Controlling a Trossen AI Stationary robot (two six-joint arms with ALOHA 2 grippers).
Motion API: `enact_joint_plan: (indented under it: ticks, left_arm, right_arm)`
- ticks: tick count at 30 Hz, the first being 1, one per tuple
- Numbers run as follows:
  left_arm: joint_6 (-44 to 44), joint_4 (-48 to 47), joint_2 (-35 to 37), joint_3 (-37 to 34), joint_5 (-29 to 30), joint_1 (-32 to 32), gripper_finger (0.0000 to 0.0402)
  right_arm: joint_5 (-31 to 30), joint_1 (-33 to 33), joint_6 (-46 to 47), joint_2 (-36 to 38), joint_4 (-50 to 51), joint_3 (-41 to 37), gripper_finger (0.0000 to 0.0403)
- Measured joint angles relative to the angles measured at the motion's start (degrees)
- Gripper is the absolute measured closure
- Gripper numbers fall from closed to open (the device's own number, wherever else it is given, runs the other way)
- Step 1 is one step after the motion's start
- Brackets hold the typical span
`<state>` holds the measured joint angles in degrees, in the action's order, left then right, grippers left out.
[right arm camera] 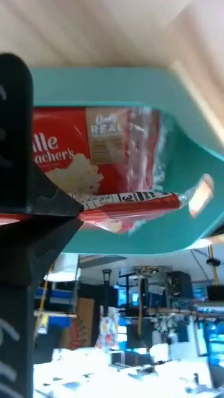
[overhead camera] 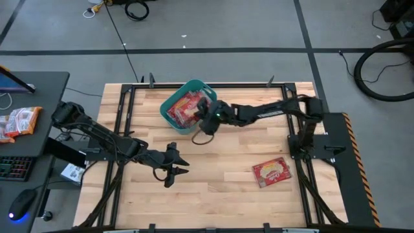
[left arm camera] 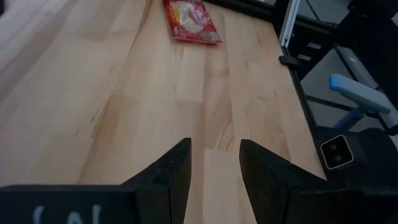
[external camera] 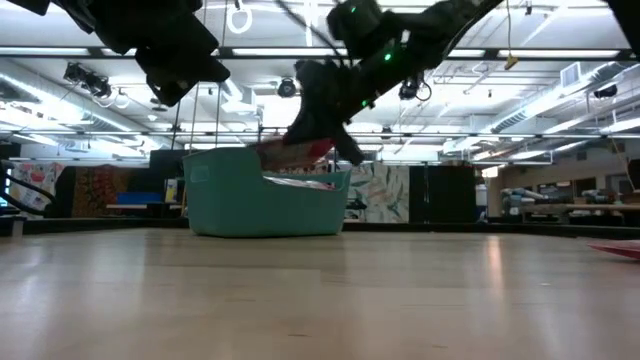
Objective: Sort popcorn bags into baskets
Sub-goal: Put the red popcorn pack into the blue bin
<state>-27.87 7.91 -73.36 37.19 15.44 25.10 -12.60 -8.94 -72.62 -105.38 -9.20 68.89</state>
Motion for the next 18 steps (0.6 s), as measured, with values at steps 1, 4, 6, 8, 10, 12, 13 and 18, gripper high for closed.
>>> enact_joint_plan:
  ticks: [1, 4, 6, 8, 10, 12, 13, 18]
  left_arm:
    - [0.0, -0.3, 0.0, 0.0, 0.0, 0.0, 0.0260]
    - [0.0, -1.1, 0.0, 0.0, 0.0, 0.0, 0.0260]
    - [-0.1, -1.7, 0.0, 0.0, 0.0, 0.0, 0.0260]
    - [-0.1, -2.2, 0.0, 0.0, 0.0, 0.0, 0.0260]
    - [-0.1, -2.3, 0.0, 0.0, 0.0, 0.0, 0.0260]
    - [-0.1, -2.6, 0.0, 0.0, 0.0, 0.0, 0.0260]
    - [-0.1, -2.6, 0.0, 0.0, 0.0, 0.0, 0.0260]
    - [-0.1, -2.7, 0.0, 0.0, 0.0, 0.0, 0.0260]
  right_arm:
    - [0.5, -0.5, -1.4, -1.1, -0.2, 0.8, 0.0393]
    - [0.9, -2.0, -3.0, -4.0, 0.0, 2.5, 0.0385]
    - [0.9, -2.6, -3.0, -4.9, 0.3, 2.5, 0.0376]
    - [0.5, -2.9, -2.3, -5.1, 2.2, 2.5, 0.0366]
    - [0.2, -3.0, -0.3, -5.0, 4.4, 2.5, 0.0354]
    - [-0.4, -2.9, 2.4, -4.2, 6.9, 2.5, 0.0342]
    - [-1.2, -2.9, 3.9, -3.6, 8.1, 2.5, 0.0336]
    - [-4.9, -2.0, 11.8, 0.3, 13.7, 2.6, 0.0315]
